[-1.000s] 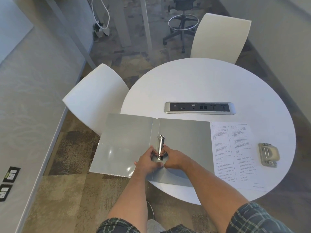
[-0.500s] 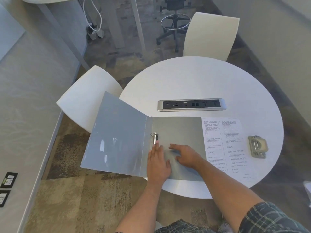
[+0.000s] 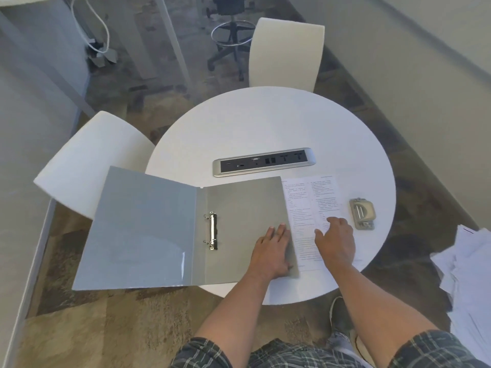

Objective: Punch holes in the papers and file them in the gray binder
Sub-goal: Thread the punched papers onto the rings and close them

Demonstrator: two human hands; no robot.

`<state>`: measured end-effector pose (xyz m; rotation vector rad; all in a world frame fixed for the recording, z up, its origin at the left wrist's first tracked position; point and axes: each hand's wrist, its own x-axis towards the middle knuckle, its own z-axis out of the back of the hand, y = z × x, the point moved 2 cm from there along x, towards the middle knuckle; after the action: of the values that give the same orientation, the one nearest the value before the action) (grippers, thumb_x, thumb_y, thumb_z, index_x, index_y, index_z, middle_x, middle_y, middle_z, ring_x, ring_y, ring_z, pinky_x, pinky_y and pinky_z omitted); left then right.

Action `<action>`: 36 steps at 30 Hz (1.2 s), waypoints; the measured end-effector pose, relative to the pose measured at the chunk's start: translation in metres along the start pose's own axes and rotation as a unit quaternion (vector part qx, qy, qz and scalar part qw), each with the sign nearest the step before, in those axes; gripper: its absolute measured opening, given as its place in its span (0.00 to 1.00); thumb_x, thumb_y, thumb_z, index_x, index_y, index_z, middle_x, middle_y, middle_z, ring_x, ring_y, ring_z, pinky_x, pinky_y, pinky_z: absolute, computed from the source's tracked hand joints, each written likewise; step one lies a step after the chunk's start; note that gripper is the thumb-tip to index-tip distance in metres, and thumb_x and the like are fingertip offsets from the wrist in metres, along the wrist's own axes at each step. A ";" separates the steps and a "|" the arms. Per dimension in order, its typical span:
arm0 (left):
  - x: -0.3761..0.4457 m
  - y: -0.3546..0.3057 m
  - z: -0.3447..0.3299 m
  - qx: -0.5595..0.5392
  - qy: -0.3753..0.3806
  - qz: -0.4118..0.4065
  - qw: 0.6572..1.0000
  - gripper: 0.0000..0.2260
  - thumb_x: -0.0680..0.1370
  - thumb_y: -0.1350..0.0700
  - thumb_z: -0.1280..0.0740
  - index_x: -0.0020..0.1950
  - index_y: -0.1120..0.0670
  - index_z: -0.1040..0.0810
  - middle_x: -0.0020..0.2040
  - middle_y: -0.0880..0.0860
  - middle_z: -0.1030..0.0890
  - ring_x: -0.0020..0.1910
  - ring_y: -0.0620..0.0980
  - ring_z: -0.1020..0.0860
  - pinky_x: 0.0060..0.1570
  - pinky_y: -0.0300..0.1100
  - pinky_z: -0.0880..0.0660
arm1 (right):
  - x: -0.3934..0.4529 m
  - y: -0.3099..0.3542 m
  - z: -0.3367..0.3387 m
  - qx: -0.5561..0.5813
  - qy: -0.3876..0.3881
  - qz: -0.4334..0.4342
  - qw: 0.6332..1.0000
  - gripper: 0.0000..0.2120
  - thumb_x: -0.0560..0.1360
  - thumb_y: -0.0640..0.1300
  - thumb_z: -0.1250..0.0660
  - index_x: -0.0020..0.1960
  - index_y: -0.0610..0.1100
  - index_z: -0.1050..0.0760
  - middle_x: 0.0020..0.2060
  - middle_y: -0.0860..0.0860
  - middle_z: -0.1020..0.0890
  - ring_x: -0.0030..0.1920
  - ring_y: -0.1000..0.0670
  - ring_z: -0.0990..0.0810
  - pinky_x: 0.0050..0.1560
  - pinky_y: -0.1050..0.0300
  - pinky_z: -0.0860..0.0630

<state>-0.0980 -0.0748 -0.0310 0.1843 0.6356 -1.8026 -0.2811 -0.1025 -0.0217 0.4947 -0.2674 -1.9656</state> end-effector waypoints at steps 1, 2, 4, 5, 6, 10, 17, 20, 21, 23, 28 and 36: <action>0.003 -0.005 0.000 0.006 0.006 -0.008 1.000 0.44 0.77 0.44 0.29 0.84 0.50 0.54 0.85 0.49 0.54 0.83 0.57 0.52 0.79 0.55 0.46 | 0.001 -0.005 0.003 -0.021 -0.007 -0.017 1.000 0.24 0.78 0.49 0.28 0.69 0.40 0.26 0.66 0.42 0.24 0.66 0.41 0.26 0.62 0.45 0.25; 0.007 -0.011 0.000 0.012 0.014 -0.015 1.000 0.44 0.77 0.44 0.29 0.84 0.48 0.53 0.85 0.49 0.55 0.83 0.58 0.52 0.79 0.56 0.46 | 0.001 -0.010 0.006 -0.045 -0.012 -0.038 0.998 0.26 0.77 0.52 0.27 0.69 0.39 0.27 0.65 0.42 0.24 0.65 0.40 0.25 0.62 0.45 0.25; 0.011 -0.019 -0.001 0.018 0.040 -0.024 0.999 0.43 0.77 0.42 0.30 0.83 0.43 0.53 0.84 0.48 0.57 0.83 0.59 0.54 0.78 0.60 0.48 | 0.001 -0.018 0.011 -0.092 -0.012 -0.084 0.992 0.31 0.75 0.58 0.27 0.68 0.38 0.28 0.65 0.41 0.24 0.63 0.40 0.24 0.61 0.45 0.25; 0.013 -0.022 -0.002 0.020 0.058 -0.022 0.998 0.42 0.77 0.41 0.30 0.83 0.41 0.53 0.84 0.47 0.58 0.83 0.61 0.56 0.78 0.62 0.48 | 0.001 -0.021 0.013 -0.106 -0.008 -0.104 0.989 0.34 0.74 0.61 0.27 0.68 0.38 0.29 0.65 0.41 0.24 0.63 0.40 0.23 0.61 0.45 0.24; 0.014 -0.023 -0.004 0.024 0.077 -0.018 0.997 0.41 0.77 0.41 0.31 0.83 0.39 0.53 0.84 0.47 0.59 0.83 0.62 0.57 0.77 0.65 0.49 | 0.001 -0.024 0.014 -0.114 -0.001 -0.124 0.986 0.36 0.73 0.64 0.27 0.68 0.38 0.30 0.65 0.40 0.24 0.63 0.40 0.23 0.62 0.45 0.24; 0.017 -0.023 -0.010 0.051 0.128 -0.015 0.990 0.40 0.78 0.40 0.32 0.82 0.37 0.54 0.84 0.47 0.63 0.82 0.63 0.62 0.77 0.69 0.52 | 0.004 -0.031 0.016 -0.095 0.020 -0.177 0.979 0.42 0.71 0.67 0.27 0.69 0.38 0.33 0.66 0.39 0.25 0.66 0.38 0.25 0.64 0.43 0.25; 0.022 -0.021 -0.009 0.026 0.150 -0.014 0.988 0.41 0.77 0.40 0.31 0.82 0.36 0.54 0.83 0.46 0.64 0.82 0.62 0.63 0.76 0.69 0.55 | 0.017 -0.037 0.018 -0.056 0.031 -0.191 0.979 0.44 0.67 0.64 0.21 0.70 0.38 0.34 0.65 0.38 0.25 0.66 0.37 0.25 0.67 0.43 0.27; 0.024 -0.020 -0.008 0.020 0.155 -0.011 0.988 0.40 0.77 0.41 0.31 0.82 0.35 0.53 0.83 0.45 0.63 0.82 0.62 0.62 0.77 0.69 0.54 | 0.027 -0.046 0.019 -0.020 0.046 -0.210 0.976 0.47 0.62 0.63 0.17 0.69 0.38 0.33 0.64 0.38 0.24 0.65 0.37 0.24 0.66 0.41 0.25; 0.025 -0.020 -0.008 0.017 0.155 -0.011 0.988 0.40 0.77 0.41 0.31 0.82 0.35 0.52 0.83 0.45 0.63 0.82 0.61 0.62 0.77 0.69 0.54 | 0.030 -0.050 0.020 -0.007 0.051 -0.214 0.975 0.47 0.61 0.62 0.16 0.68 0.39 0.33 0.62 0.39 0.23 0.65 0.37 0.24 0.65 0.41 0.24; 0.025 -0.019 -0.007 0.012 0.154 -0.011 0.988 0.41 0.76 0.42 0.30 0.81 0.35 0.52 0.83 0.44 0.62 0.82 0.61 0.61 0.77 0.68 0.53 | 0.036 -0.056 0.021 0.013 0.061 -0.218 0.974 0.45 0.59 0.61 0.15 0.64 0.39 0.31 0.59 0.40 0.21 0.61 0.37 0.21 0.62 0.41 0.22; 0.027 -0.019 -0.004 0.007 0.155 -0.011 0.988 0.41 0.74 0.45 0.27 0.80 0.34 0.49 0.84 0.43 0.60 0.82 0.62 0.59 0.76 0.69 0.49 | 0.038 -0.066 0.022 0.018 0.094 -0.226 0.969 0.39 0.59 0.65 0.17 0.57 0.43 0.29 0.52 0.45 0.20 0.54 0.41 0.18 0.57 0.43 0.20; 0.027 -0.020 -0.003 0.007 0.142 -0.007 0.990 0.41 0.73 0.46 0.27 0.79 0.34 0.48 0.84 0.44 0.57 0.82 0.62 0.57 0.76 0.69 0.48 | 0.025 -0.071 0.013 0.094 0.093 -0.118 0.984 0.23 0.79 0.54 0.30 0.69 0.45 0.26 0.61 0.48 0.17 0.57 0.42 0.16 0.50 0.47 0.18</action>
<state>-0.1263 -0.0916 -0.0386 0.4535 0.8266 -1.8105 -0.3540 -0.0950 -0.0436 0.8609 -0.2874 -2.1164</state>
